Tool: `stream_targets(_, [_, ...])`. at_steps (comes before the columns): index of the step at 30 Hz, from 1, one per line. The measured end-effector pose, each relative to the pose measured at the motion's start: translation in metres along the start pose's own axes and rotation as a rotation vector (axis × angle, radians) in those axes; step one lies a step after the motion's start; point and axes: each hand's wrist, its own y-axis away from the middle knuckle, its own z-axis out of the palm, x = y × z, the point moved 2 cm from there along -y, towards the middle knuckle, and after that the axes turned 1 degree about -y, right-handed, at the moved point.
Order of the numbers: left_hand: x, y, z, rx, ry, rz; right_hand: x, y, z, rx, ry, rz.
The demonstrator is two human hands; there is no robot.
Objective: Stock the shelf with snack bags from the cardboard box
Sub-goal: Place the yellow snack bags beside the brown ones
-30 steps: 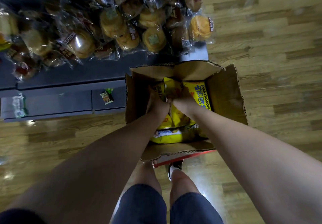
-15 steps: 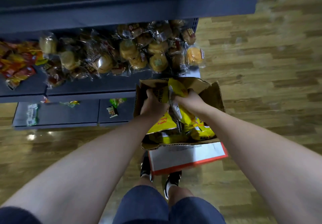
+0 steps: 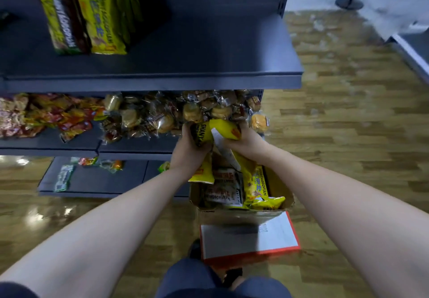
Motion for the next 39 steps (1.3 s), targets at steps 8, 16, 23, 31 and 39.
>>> stream_targets(8, [0.026,0.014,-0.082,0.357,0.143,0.107,-0.093,0.013,-0.010,-0.009,-0.064,-0.260])
stream_targets(16, [0.059,-0.013,-0.150,0.518,0.184,0.119,-0.167,0.012,-0.024,0.053,-0.189,-0.360])
stream_targets(23, [0.080,-0.041,-0.175,0.505,0.243,0.158,-0.211,-0.015,-0.033,0.146,-0.146,-0.392])
stream_targets(31, [0.091,-0.115,-0.189,0.455,0.316,0.206,-0.238,-0.085,-0.032,0.287,-0.263,-0.367])
stream_targets(39, [0.089,-0.191,-0.190,0.290,0.329,0.162,-0.248,-0.177,-0.044,0.477,-0.275,-0.249])
